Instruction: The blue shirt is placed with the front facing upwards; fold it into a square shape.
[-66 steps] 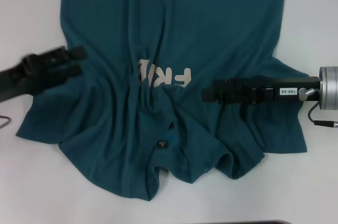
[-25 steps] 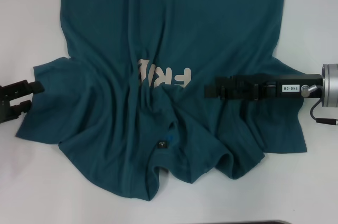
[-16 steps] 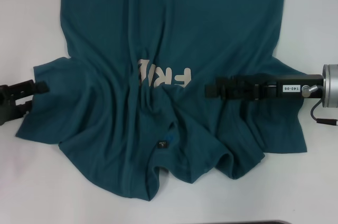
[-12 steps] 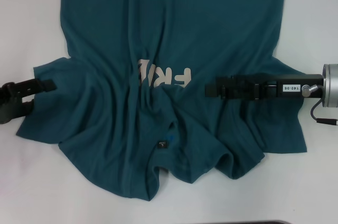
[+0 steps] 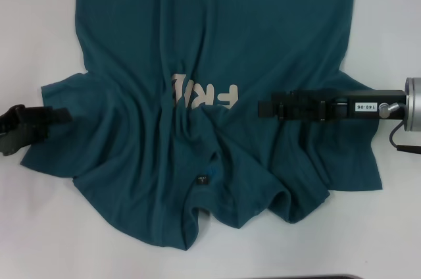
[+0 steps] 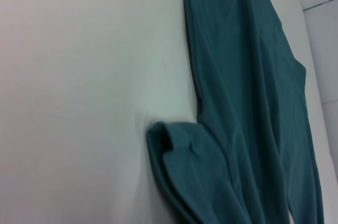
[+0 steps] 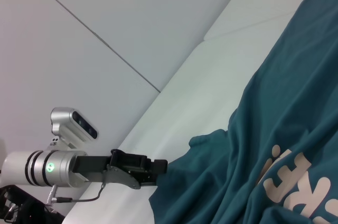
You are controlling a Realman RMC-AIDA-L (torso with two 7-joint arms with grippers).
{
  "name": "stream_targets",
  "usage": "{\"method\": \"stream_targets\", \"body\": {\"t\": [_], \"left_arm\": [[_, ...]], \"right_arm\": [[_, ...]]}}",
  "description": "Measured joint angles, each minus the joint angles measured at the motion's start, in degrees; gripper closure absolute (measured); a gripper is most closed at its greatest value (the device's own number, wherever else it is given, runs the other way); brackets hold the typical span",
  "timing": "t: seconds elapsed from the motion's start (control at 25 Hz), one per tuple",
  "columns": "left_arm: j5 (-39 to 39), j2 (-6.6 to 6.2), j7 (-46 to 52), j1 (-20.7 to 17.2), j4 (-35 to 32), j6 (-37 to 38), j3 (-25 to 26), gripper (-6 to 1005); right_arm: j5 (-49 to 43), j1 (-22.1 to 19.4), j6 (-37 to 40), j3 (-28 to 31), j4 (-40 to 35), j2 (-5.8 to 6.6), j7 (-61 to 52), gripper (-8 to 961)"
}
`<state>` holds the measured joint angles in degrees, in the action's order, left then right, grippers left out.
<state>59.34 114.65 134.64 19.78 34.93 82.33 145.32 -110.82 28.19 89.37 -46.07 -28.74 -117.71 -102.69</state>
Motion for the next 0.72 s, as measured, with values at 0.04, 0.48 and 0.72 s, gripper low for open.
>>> {"method": "stream_targets", "body": {"t": [0.04, 0.48, 0.72], "left_arm": [[-0.06, 0.0, -0.16, -0.06, 0.06, 0.0, 0.13, 536], [0.15, -0.24, -0.46, -0.41, 0.21, 0.0, 0.62, 940], [0.0, -1.31, 0.3, -0.62, 1.77, 0.25, 1.47, 984]], "right_arm": [[0.0, -0.05, 0.02, 0.01, 0.0, 0.0, -0.01, 12], [0.0, -0.11, 0.02, 0.02, 0.0, 0.03, -0.05, 12], [0.0, -0.13, 0.02, 0.02, 0.0, 0.12, -0.23, 11]]}}
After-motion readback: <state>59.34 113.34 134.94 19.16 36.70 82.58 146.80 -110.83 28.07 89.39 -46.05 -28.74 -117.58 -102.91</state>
